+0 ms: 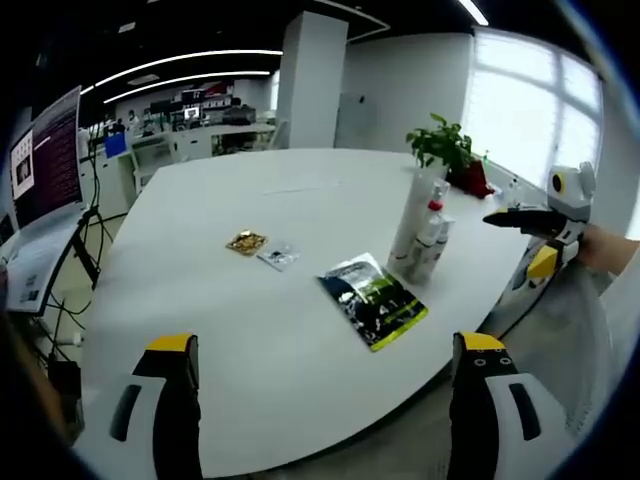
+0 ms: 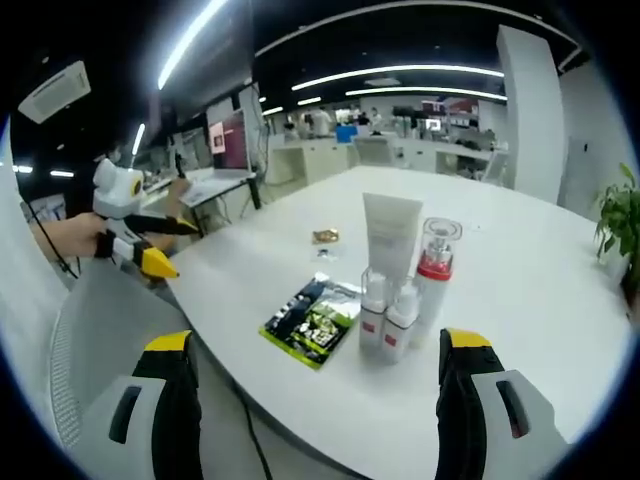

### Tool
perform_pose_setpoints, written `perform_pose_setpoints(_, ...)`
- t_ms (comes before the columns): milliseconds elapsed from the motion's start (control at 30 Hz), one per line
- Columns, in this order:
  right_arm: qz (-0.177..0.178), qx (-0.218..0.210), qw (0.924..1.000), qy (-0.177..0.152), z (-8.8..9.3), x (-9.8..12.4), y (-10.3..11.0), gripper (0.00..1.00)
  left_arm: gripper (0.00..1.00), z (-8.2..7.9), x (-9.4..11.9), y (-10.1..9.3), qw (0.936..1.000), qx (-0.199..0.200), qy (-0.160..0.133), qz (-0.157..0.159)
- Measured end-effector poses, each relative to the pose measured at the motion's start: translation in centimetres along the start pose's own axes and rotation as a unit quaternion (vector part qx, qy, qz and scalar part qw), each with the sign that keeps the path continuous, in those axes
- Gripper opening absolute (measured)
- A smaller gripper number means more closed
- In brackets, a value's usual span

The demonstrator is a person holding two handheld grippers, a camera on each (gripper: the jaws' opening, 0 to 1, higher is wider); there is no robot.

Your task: Arrange the skincare products in the storage area until every visible bottle or jar stands upright without overlapping.

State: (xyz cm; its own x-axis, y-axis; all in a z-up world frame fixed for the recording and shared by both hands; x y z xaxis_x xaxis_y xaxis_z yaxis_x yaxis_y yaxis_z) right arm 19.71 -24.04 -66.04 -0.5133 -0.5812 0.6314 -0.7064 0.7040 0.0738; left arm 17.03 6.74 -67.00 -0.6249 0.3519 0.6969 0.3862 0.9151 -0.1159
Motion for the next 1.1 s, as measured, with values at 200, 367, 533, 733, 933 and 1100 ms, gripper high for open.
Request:
perform_pose_setpoints(200,-0.004,0.004,1.0,0.004,0.0,0.0,0.2,0.99,0.99,0.2,-0.3,-0.2,0.9999,-0.006,0.01,0.003)
perform_pose_setpoints(367,-0.004,0.004,1.0,0.005,0.1,-0.1,0.3,0.99,0.99,0.3,-0.4,0.0,0.9999,-0.003,0.013,0.0)
perform_pose_setpoints(533,-0.003,0.006,0.9999,0.009,0.1,-0.1,0.2,0.99,0.99,0.4,-0.9,0.0,0.9998,0.003,0.021,0.003)
perform_pose_setpoints(733,0.001,0.003,0.9999,0.01,0.2,-0.1,-0.2,0.99,0.99,0.6,-1.6,0.0,0.9995,0.009,0.03,0.01)
perform_pose_setpoints(933,0.003,0.007,0.9999,0.014,0.3,-0.2,-0.1,0.99,0.98,0.8,-2.2,0.1,0.9991,0.009,0.038,0.014)
perform_pose_setpoints(1100,0.001,0.013,0.9997,0.022,0.5,-0.3,0.1,0.99,0.97,0.7,-2.7,0.1,0.9989,0.009,0.043,0.018)
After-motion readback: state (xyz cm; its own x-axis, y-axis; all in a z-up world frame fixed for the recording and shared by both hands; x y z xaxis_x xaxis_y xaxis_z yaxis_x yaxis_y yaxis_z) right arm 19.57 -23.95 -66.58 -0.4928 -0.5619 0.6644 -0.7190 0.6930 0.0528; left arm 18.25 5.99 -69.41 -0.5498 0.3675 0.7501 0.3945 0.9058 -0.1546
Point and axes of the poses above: the point that each gripper's makers call its tool centre point, and the gripper's own axes: x roughly backward along the fingers, y roughly to its left, z roughly out of its underside, the point moved 6 cm from there along x, roughly backward along the fingers, and after that the axes turned 10 degrees about y, right-handed, at the moved point
